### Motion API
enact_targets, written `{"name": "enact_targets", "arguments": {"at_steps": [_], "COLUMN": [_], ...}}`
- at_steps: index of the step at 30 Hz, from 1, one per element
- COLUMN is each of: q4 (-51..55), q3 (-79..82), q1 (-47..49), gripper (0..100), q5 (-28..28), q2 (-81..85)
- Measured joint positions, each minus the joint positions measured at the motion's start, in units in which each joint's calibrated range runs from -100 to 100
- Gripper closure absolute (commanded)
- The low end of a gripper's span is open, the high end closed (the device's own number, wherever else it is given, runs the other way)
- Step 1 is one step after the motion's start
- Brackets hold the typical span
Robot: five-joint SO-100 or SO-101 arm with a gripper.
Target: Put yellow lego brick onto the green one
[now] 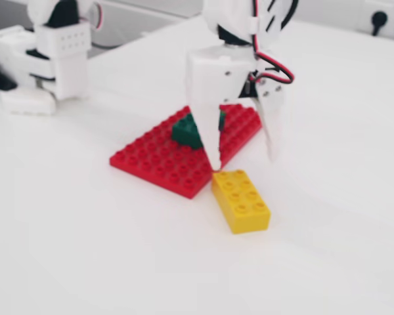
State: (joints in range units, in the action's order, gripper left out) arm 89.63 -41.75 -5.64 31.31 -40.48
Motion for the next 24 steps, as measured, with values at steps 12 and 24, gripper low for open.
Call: {"name": "enact_targets", "arguments": {"at_steps": [12, 24], "q4": [-2.25, -3.03], "q3": [0.00, 0.00], "q1": [-0.22, -1.62], "gripper": [74, 75], "q5": [1.09, 1.92], "q2": [-3.55, -4.31]}}
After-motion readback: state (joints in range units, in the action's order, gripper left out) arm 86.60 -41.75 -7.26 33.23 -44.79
